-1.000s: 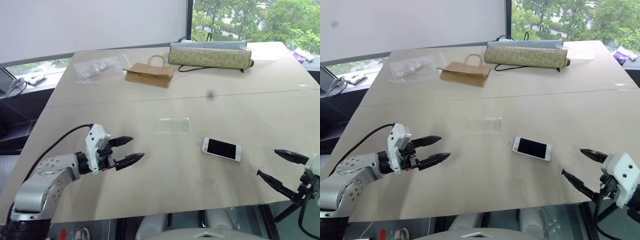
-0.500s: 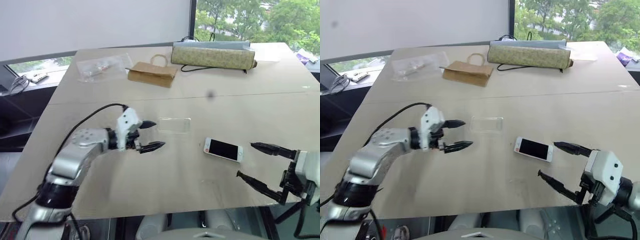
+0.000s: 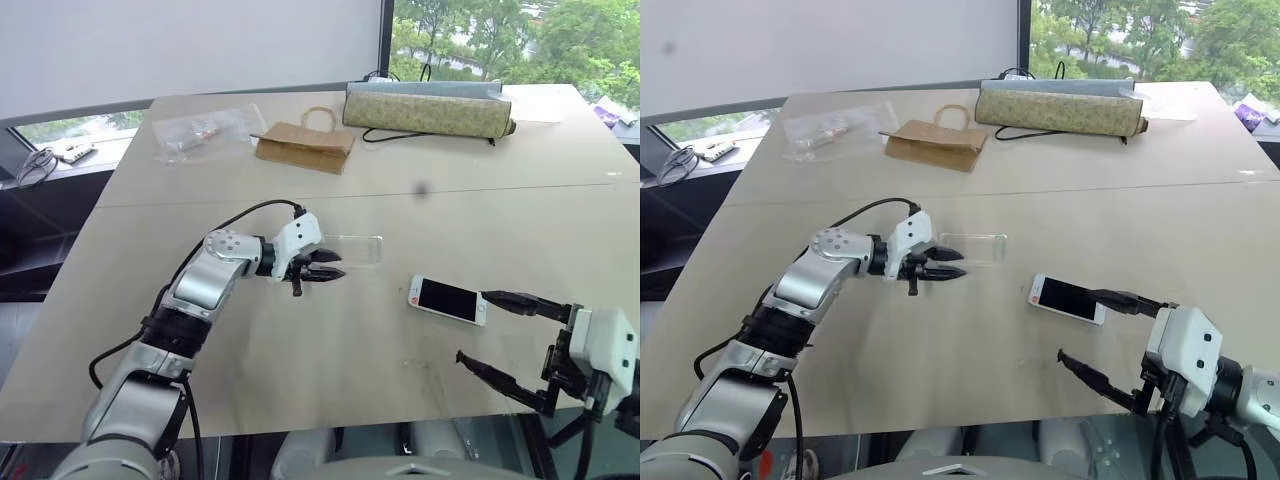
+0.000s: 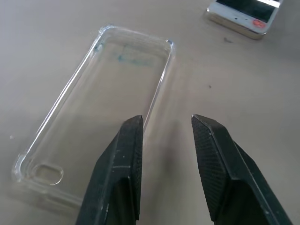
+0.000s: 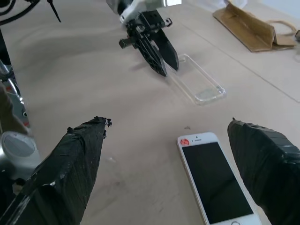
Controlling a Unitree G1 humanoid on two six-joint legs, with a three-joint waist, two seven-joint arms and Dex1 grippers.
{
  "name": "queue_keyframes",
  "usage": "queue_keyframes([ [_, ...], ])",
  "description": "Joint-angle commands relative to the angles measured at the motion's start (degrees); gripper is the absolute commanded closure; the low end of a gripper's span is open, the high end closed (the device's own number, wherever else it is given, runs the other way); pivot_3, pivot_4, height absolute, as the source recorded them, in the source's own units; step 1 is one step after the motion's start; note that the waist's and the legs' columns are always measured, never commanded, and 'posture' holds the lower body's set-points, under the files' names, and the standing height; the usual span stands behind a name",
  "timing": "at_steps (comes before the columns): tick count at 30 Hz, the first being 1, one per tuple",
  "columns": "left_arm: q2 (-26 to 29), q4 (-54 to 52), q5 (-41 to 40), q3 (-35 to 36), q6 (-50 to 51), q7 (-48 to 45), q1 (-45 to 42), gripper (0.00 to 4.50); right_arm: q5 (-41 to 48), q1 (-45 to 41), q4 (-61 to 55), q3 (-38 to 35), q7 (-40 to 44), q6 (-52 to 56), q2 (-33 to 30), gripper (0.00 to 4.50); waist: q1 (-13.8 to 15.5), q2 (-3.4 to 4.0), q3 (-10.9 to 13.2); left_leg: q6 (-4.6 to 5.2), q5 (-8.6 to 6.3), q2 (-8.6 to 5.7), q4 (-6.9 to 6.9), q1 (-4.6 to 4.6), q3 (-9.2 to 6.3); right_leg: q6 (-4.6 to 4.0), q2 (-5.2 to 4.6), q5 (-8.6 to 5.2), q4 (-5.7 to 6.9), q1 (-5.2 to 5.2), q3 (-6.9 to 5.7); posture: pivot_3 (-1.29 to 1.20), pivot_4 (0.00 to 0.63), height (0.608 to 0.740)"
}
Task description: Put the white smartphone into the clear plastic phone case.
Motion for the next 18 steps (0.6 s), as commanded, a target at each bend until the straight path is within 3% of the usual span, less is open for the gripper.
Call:
queue_keyframes([
  [1,-0.99,3.35,1.86,-0.71,-2.58,-1.9,-2.53,2.83,-0.53,1.38,-2.37,0.55,-1.32,-0.99,1.03,0.0,0.01,-0.01,0.0,0.0,0.0,0.0,0.0,0.0,0.0,0.0,0.01,0.0,0.01,0.0,0.0,0.0,0.15,0.74],
  [11,-5.39,14.89,7.33,-2.83,-6.4,-4.04,-7.8,2.83,-2.13,2.89,-3.0,0.55,-3.4,-1.95,2.77,0.0,0.02,-0.04,0.0,0.0,0.0,-0.02,0.05,0.01,0.01,0.01,0.04,0.0,0.05,0.01,0.0,0.0,0.15,0.74],
  [16,-5.68,17.09,7.99,-3.14,-6.98,-6.64,-8.27,4.32,-2.71,3.61,-3.52,1.08,-3.99,-2.28,3.23,0.0,0.01,-0.04,-0.02,0.0,0.0,-0.02,0.08,0.03,0.02,0.01,0.05,0.0,0.07,0.03,0.0,0.0,0.15,0.74],
  [18,-5.4,17.33,7.93,-2.99,-7.6,-8.01,-8.15,4.46,-2.85,3.89,-3.74,1.3,-4.17,-2.4,3.38,0.0,0.0,-0.04,-0.02,0.01,0.0,-0.02,0.08,0.04,0.01,0.01,0.05,0.0,0.09,0.03,0.01,0.0,0.15,0.74],
])
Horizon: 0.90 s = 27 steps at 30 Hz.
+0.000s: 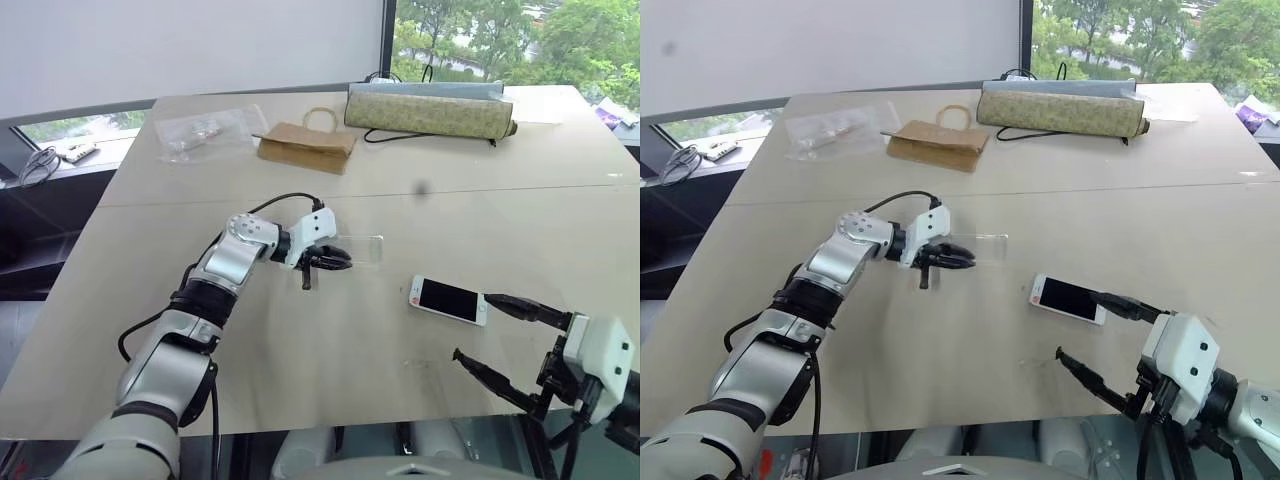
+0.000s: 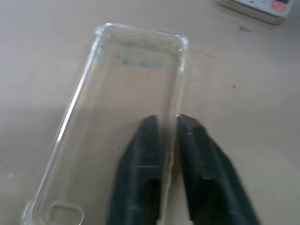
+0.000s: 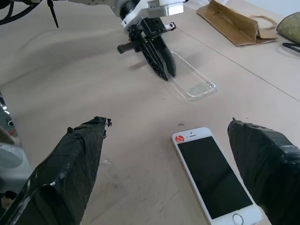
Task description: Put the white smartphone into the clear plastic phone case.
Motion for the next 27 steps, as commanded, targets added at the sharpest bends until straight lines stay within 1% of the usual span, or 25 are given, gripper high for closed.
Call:
queue_keyframes([
  [1,0.68,1.43,1.38,-0.96,-0.53,-2.43,0.8,4.46,-0.07,0.62,-2.49,0.03,-0.56,-1.16,0.31,0.0,-0.01,0.0,0.0,0.0,0.0,0.0,0.0,0.01,0.0,0.0,0.0,0.0,0.02,0.0,0.0,0.0,0.15,0.74],
  [4,1.89,-1.3,0.26,-0.57,0.33,-4.68,2.15,4.46,-0.22,1.09,-2.34,0.14,-0.47,-1.33,0.49,0.0,-0.29,0.0,0.0,0.0,0.0,0.01,0.01,0.02,-0.01,0.0,0.02,0.0,0.04,0.0,0.01,0.0,0.15,0.74],
  [6,3.04,-4.94,-0.96,-0.31,1.83,-6.3,3.73,4.46,-0.05,1.34,-2.24,0.05,-0.48,-1.21,0.55,0.0,-0.79,0.0,0.0,0.0,0.0,0.02,0.01,0.02,0.0,0.0,0.03,0.0,0.03,0.0,0.01,0.0,0.15,0.74],
  [11,7.37,-21.69,-5.25,-0.14,11.57,-9.07,10.91,4.46,-0.28,2.16,-2.02,0.61,-0.23,-1.39,0.62,0.0,-1.53,0.02,0.0,0.01,0.0,0.06,-0.01,0.01,0.03,0.03,0.04,-0.02,-0.01,-0.02,0.11,0.0,0.15,0.74],
  [16,8.76,-33.28,-7.26,-0.14,18.17,-7.11,16.51,4.46,-0.57,2.31,-1.51,1.42,0.19,-1.47,0.32,0.0,-1.12,0.01,0.01,0.17,-0.1,0.06,-0.01,-0.01,-0.01,0.03,-0.01,-0.02,0.0,-0.01,0.05,0.0,0.15,0.74],
  [19,8.49,-35.91,-7.37,-0.48,20.11,-5.52,17.63,4.46,-0.67,2.11,-1.21,1.53,0.37,-1.41,0.04,0.0,-0.94,0.01,0.01,0.21,-0.12,0.05,0.01,0.0,-0.02,0.03,-0.01,-0.02,0.03,0.0,0.03,0.0,0.15,0.74],
  [23,7.06,-35.23,-6.72,-1.54,19.41,-3.28,18.04,4.46,-1.1,1.4,-0.66,1.48,0.53,-0.99,-0.53,0.0,-1.0,0.01,0.01,0.19,-0.11,0.04,0.01,0.02,-0.01,0.03,-0.01,-0.02,0.05,0.01,0.04,0.0,0.15,0.74],
  [27,5.92,-34.12,-6.74,-1.86,17.95,-2.32,18.68,4.46,-2.58,0.0,-0.41,1.95,-1.84,4.59,-3.55,0.0,-1.2,0.01,0.01,0.12,-0.07,0.04,0.01,0.02,0.04,0.03,-0.01,-0.02,0.04,0.0,0.07,0.0,0.15,0.74],
])
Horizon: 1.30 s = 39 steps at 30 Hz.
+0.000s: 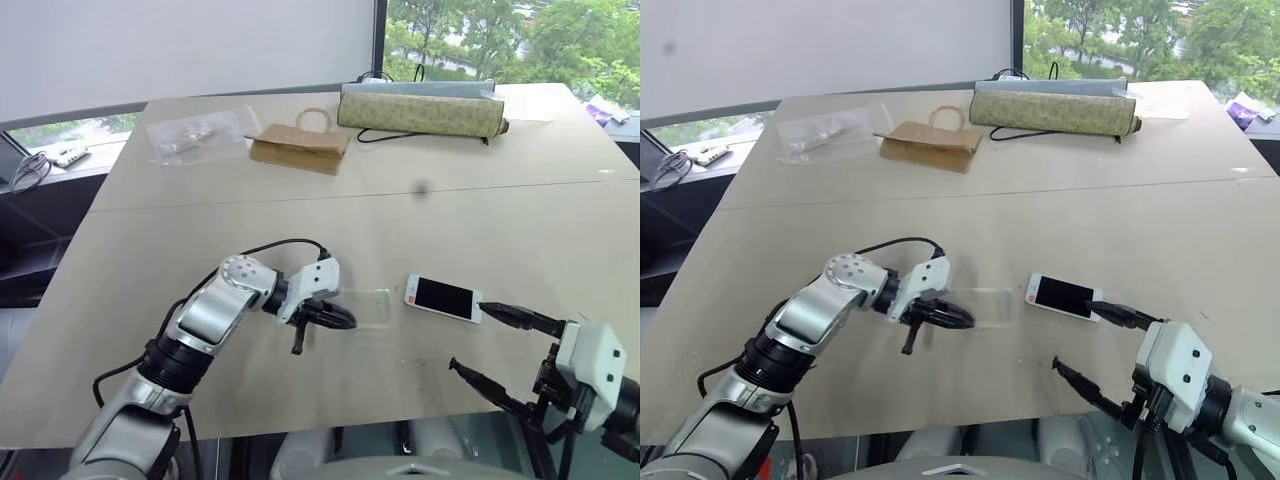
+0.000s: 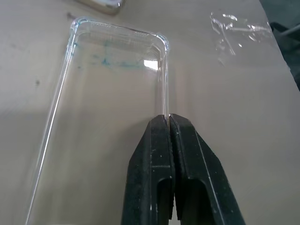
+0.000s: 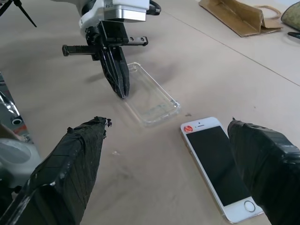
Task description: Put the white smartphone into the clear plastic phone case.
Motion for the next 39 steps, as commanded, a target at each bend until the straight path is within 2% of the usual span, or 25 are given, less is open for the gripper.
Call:
queue_keyframes([
  [1,-0.48,-0.07,-0.65,-0.27,-2.1,0.42,0.77,4.21,-0.89,-1.11,-0.99,0.27,-2.77,5.28,-2.57,0.0,0.0,-0.01,0.01,0.0,0.0,0.0,0.0,0.0,0.02,0.0,-0.01,0.0,0.0,0.0,0.01,0.0,0.15,0.74],
  [3,-0.65,-0.22,-1.31,0.11,-2.51,0.4,1.21,3.65,-0.28,-2.63,-0.84,0.48,-4.55,7.97,-3.22,0.0,0.04,-0.01,0.01,0.0,0.0,0.0,0.0,-0.01,-0.01,0.0,0.0,0.0,0.0,0.0,-0.01,0.0,0.15,0.74],
  [8,0.12,-3.72,-6.96,3.18,-0.14,-0.98,2.21,1.29,-1.75,-7.68,1.88,1.83,-8.03,12.66,-4.05,0.0,0.06,-0.01,0.01,0.0,0.0,0.0,0.0,-0.01,-0.01,0.0,-0.05,0.0,-0.01,0.0,-0.01,0.0,0.15,0.74],
  [11,0.56,-7.09,-12.59,8.04,0.77,-1.02,3.39,0.02,1.21,-10.49,4.24,2.4,-5.8,17.54,-7.16,0.0,-0.09,-0.04,0.04,0.0,0.0,0.0,0.0,-0.02,0.0,0.0,-0.06,0.0,-0.02,0.0,-0.01,0.0,0.15,0.74],
  [14,1.41,-10.55,-18.25,13.51,3.04,0.12,5.44,0.02,0.09,-14.01,6.74,5.18,-4.19,20.95,-12.06,0.0,-0.29,-0.02,0.04,-0.01,0.01,0.01,0.0,-0.02,0.0,0.0,-0.25,0.0,-0.03,-0.01,-0.01,0.0,0.15,0.74],
  [18,4.09,-15.55,-22.01,20.32,2.65,1.89,12.35,0.02,-1.8,-24.38,12.67,12.29,-3.51,22.58,-15.17,0.0,-0.54,-0.02,0.08,-0.01,0.01,0.05,-0.06,0.02,0.05,-0.01,-0.23,0.0,-0.04,-0.01,0.02,0.0,0.15,0.74],
  [23,6.66,-18.92,-23.16,28.1,-0.2,4.03,23.7,0.02,-5.93,-34.66,20.95,20.79,-2.5,23.24,-16.19,0.0,0.05,-0.09,0.15,-0.09,0.05,0.04,-0.08,-0.04,0.05,-0.01,-0.29,0.0,-0.14,-0.02,-0.04,0.0,0.15,0.74],
  [28,8.36,-21.23,-25.26,35.47,-0.99,5.52,31.9,0.02,-7.34,-39.69,25.4,25.29,0.13,23.39,-15.77,0.0,0.21,-0.08,0.18,-0.08,0.04,0.04,-0.09,-0.19,0.03,-0.01,-0.36,0.0,-0.24,-0.13,-0.13,0.0,0.15,0.74],
  [33,8.23,-24.61,-26.59,38.22,-0.71,8.34,35.68,0.02,-10.05,-42.2,28.08,30.01,3.0,22.2,-16.14,0.0,0.32,-0.07,0.18,-0.06,0.03,0.04,-0.1,-0.2,0.05,-0.02,-0.4,0.0,-0.25,-0.12,-0.12,0.0,0.15,0.74],
  [39,7.58,-25.93,-25.87,37.54,-2.1,11.49,37.38,0.02,-12.65,-44.36,31.35,33.69,5.25,22.16,-15.38,0.0,-0.18,-0.13,0.14,-0.05,0.02,0.05,-0.1,-0.17,0.06,-0.02,-0.36,0.0,-0.23,-0.12,-0.11,0.0,0.15,0.74],
])
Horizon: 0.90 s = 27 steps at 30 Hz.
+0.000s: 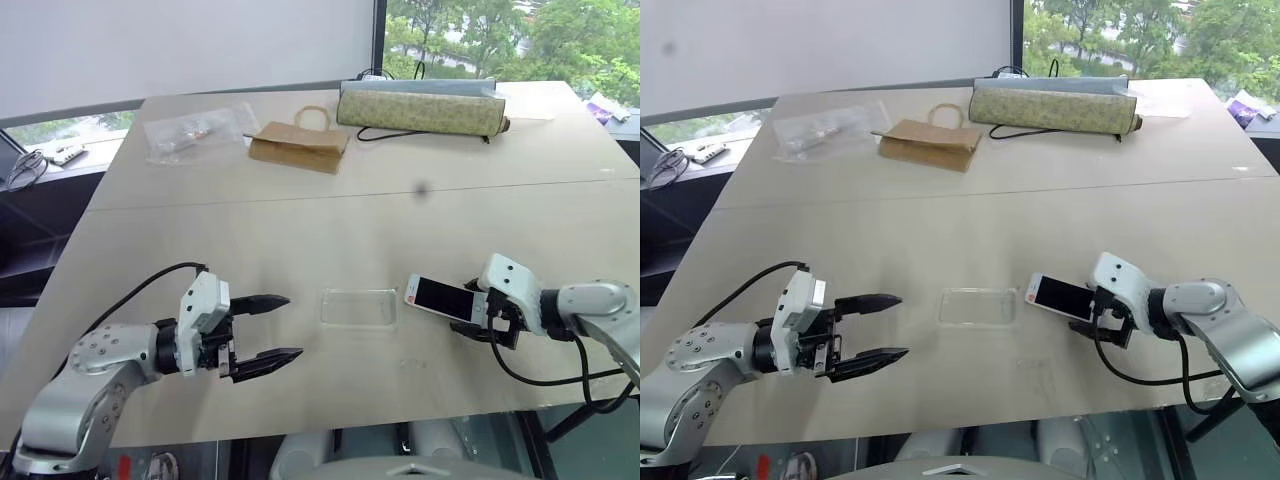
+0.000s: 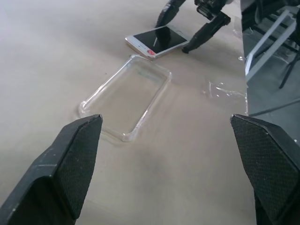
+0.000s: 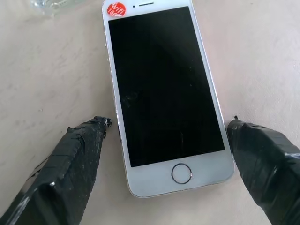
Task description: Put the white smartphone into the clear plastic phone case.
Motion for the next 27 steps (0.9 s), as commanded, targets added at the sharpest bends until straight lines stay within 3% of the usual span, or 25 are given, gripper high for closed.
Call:
queue_keyframes([
  [1,-0.11,-2.91,-0.22,0.28,-1.54,2.07,-0.08,0.0,-1.55,-0.47,2.42,2.67,1.59,0.16,0.44,0.53,-0.03,-0.04,-0.02,0.0,0.0,0.0,0.0,0.02,0.01,0.0,0.0,0.0,0.01,0.01,0.01,0.0,0.15,0.74],
  [4,-0.2,-3.34,0.16,-0.9,-1.73,3.43,-0.29,0.0,-2.88,-0.85,3.47,3.75,2.45,-0.43,0.25,1.51,0.02,-0.08,-0.05,0.03,-0.02,0.0,0.0,0.03,0.01,-0.01,0.0,0.0,0.0,0.03,0.01,0.0,0.15,0.74],
  [17,-0.08,-0.62,1.04,-2.52,-2.03,7.16,-0.39,0.0,-3.39,-4.46,-1.99,0.29,6.66,-12.44,2.3,1.54,-0.04,0.11,0.08,-0.01,0.0,0.01,-0.02,0.03,0.05,0.0,0.01,0.0,0.03,-0.01,0.05,0.0,0.15,0.74],
  [27,0.12,6.3,5.88,-1.47,-9.67,5.01,2.43,0.0,-2.17,-20.26,-6.1,11.9,9.95,-1.55,10.15,1.54,0.14,0.14,0.11,-0.02,0.01,0.0,-0.08,-0.21,0.01,-0.01,-0.02,0.01,0.0,-0.28,0.03,0.0,0.15,0.74],
])
